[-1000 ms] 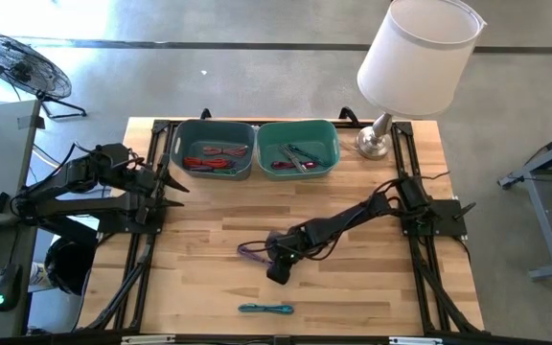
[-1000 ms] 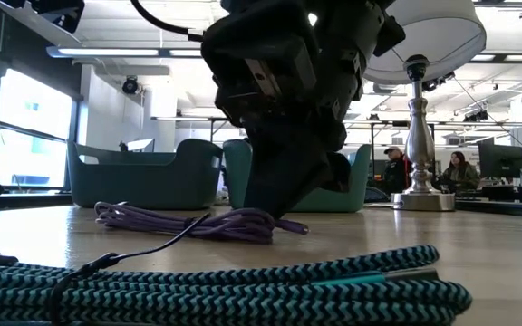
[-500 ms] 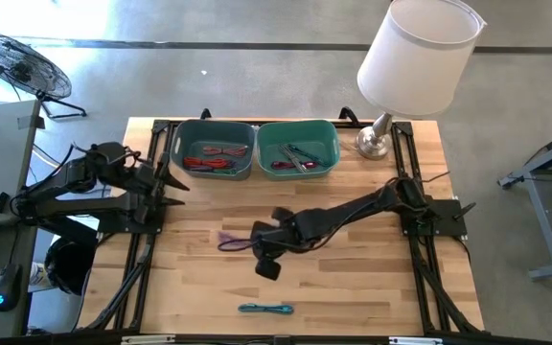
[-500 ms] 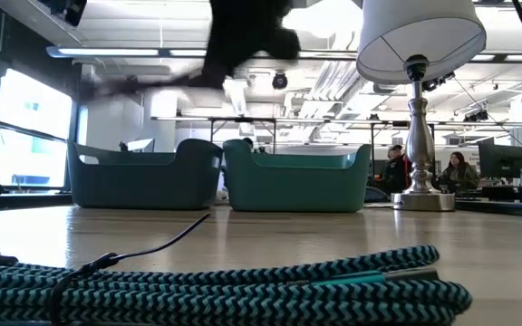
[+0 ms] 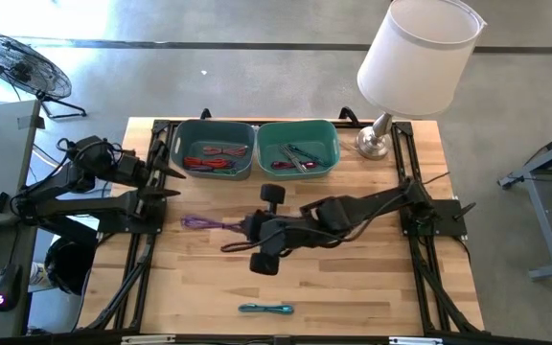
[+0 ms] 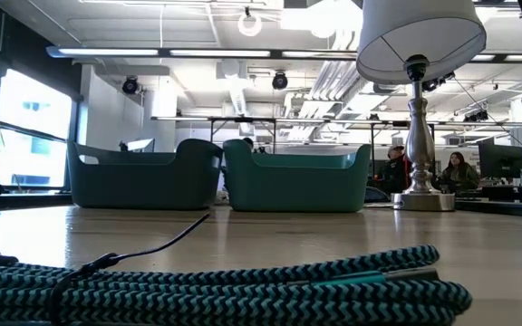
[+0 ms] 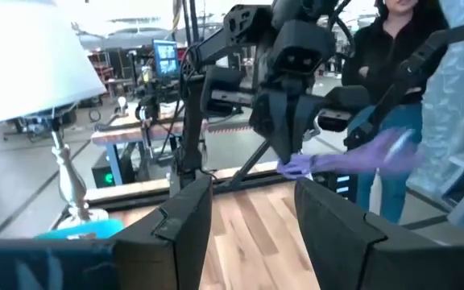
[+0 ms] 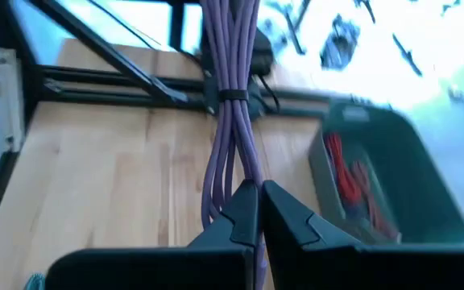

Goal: Pick & Place USB Port
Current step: Put the purple charger cable into the blue bin

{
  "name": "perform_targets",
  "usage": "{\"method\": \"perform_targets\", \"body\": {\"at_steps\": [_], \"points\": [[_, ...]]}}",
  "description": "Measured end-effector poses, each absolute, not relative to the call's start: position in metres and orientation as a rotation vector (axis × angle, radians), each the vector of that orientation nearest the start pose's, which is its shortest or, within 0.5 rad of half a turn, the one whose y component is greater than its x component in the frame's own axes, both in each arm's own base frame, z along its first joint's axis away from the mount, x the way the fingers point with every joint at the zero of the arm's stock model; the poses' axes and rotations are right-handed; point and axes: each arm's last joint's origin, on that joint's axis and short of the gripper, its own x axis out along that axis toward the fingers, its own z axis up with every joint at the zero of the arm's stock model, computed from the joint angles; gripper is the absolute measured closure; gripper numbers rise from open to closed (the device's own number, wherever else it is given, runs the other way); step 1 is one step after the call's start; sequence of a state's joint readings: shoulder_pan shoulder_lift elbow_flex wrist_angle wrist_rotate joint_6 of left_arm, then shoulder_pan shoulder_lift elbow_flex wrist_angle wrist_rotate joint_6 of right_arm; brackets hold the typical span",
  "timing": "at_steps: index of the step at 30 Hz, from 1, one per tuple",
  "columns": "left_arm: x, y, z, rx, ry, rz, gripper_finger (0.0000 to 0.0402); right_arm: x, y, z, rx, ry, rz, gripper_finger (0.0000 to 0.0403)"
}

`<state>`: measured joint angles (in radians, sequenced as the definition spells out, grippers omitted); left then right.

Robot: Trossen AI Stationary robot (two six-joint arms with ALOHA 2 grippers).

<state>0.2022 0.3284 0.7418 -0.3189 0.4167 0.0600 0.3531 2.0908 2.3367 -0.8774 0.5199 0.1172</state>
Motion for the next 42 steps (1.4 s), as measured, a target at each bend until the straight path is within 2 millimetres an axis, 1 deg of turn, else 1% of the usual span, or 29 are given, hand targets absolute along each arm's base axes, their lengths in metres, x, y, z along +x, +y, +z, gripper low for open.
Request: {"method": "perform_targets", "body": {"at_steps": [4,12,16,20,28,34,42], "points": [[0.072,0.002,0.353,0.107,-0.106,-0.246,0.0228,0.428,0.142,0.407,-0.234,0.482,-0.146,0.0403],[0.101,0.004,0.358,0.101,-0.121,-0.391,0.0228,0.440,0.111,0.413,-0.278,0.438,-0.149,0.0403],[0.110,0.005,0.359,0.110,-0.136,-0.451,0.0228,0.443,0.106,0.417,-0.318,0.403,-0.110,0.0403],[0.113,0.005,0.361,0.124,-0.150,-0.460,0.0228,0.442,0.100,0.423,-0.338,0.374,-0.122,0.0402],[0.113,0.005,0.362,0.164,-0.170,-0.457,0.0228,0.447,0.081,0.425,-0.336,0.369,-0.166,0.0402],[0.115,0.005,0.368,0.196,-0.240,-0.452,0.0228,0.450,0.066,0.426,-0.317,0.360,-0.184,0.0402],[0.124,0.007,0.370,0.208,-0.259,-0.447,0.0228,0.451,0.060,0.425,-0.307,0.362,-0.173,0.0402]]}}
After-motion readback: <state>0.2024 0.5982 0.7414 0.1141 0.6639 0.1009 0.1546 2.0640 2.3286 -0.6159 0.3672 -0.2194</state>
